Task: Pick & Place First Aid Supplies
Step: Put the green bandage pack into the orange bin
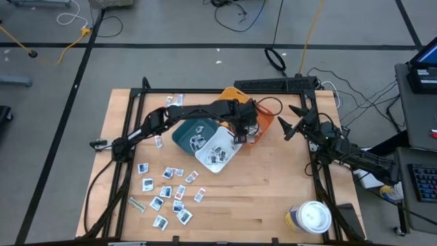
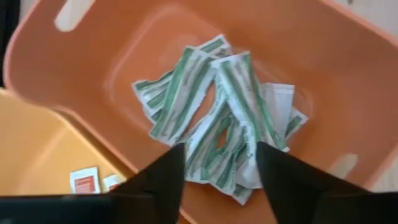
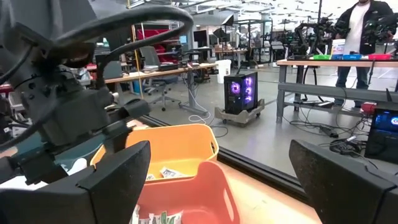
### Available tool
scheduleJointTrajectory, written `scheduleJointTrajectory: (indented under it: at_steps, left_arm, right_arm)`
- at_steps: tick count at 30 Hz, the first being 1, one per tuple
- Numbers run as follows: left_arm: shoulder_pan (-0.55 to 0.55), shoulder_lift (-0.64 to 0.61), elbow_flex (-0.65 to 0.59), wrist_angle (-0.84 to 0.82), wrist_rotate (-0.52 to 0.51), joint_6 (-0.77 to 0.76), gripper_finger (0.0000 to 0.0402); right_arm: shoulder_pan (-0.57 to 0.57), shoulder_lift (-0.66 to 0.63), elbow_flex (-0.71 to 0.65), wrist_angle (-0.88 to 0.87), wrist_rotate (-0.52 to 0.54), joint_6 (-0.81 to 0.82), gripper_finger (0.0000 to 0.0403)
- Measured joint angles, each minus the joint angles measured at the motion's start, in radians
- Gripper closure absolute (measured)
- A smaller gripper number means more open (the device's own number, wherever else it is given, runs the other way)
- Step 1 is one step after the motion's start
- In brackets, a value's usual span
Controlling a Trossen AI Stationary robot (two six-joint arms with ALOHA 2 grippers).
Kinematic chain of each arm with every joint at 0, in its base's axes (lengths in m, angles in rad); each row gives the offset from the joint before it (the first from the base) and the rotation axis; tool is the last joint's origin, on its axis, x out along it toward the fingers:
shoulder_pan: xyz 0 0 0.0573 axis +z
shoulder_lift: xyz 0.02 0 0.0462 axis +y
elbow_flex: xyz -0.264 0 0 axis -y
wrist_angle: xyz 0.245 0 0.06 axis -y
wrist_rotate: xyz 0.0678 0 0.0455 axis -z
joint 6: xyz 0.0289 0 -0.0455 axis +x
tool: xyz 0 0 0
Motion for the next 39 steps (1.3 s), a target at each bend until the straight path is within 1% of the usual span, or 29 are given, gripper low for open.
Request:
scheduleJointTrajectory:
  at_steps: [3,5,7,10,15,21,24,26,27,29,32,35,39]
  left_arm:
    - [0.008,-0.003,0.000,-0.005,-0.002,-0.023,0.0151]
    - [0.015,-0.013,0.000,-0.023,-0.002,-0.063,0.0127]
    - [0.024,-0.039,0.006,-0.066,-0.002,-0.097,0.0109]
    - [0.039,-0.081,0.007,-0.157,-0.001,-0.136,0.0092]
    - [0.062,-0.149,0.008,-0.341,0.000,-0.142,0.0087]
    - [0.082,-0.225,0.008,-0.549,0.031,-0.196,0.0100]
    - [0.086,-0.263,-0.011,-0.606,0.033,-0.205,0.0106]
    - [0.081,-0.303,-0.067,-0.598,0.032,-0.210,0.0109]
    - [0.072,-0.331,-0.114,-0.576,0.032,-0.212,0.0110]
    - [0.041,-0.411,-0.244,-0.501,0.032,-0.211,0.0110]
    - [-0.026,-0.569,-0.464,-0.389,0.037,-0.222,0.0105]
    - [-0.117,-0.710,-0.657,-0.335,0.039,-0.244,0.0101]
    - [-0.275,-0.851,-0.846,-0.345,0.093,-0.303,0.0099]
  right_arm:
    - [0.000,0.000,0.000,0.000,0.000,0.000,0.0026]
    - [0.000,0.000,0.000,0.000,0.000,0.000,0.0025]
    - [0.000,0.000,0.000,0.000,0.000,0.000,0.0026]
    - [0.000,0.000,0.000,0.000,0.000,0.000,0.0026]
    - [0.000,0.001,0.000,0.000,0.000,0.000,0.0026]
    - [0.000,0.001,0.000,0.000,0.000,0.000,0.0026]
    - [0.000,0.001,0.000,0.001,0.000,0.000,0.0026]
    - [0.000,0.001,0.000,0.000,0.000,0.000,0.0026]
    - [0.000,0.001,0.000,0.000,0.000,0.000,0.0026]
    - [0.000,0.001,0.000,0.000,0.000,0.000,0.0026]
    - [0.000,0.001,0.000,0.000,0.000,0.000,0.0026]
    - [0.000,0.001,0.000,0.000,0.000,0.000,0.0026]
    - [0.000,0.001,0.000,0.000,0.000,0.000,0.0026]
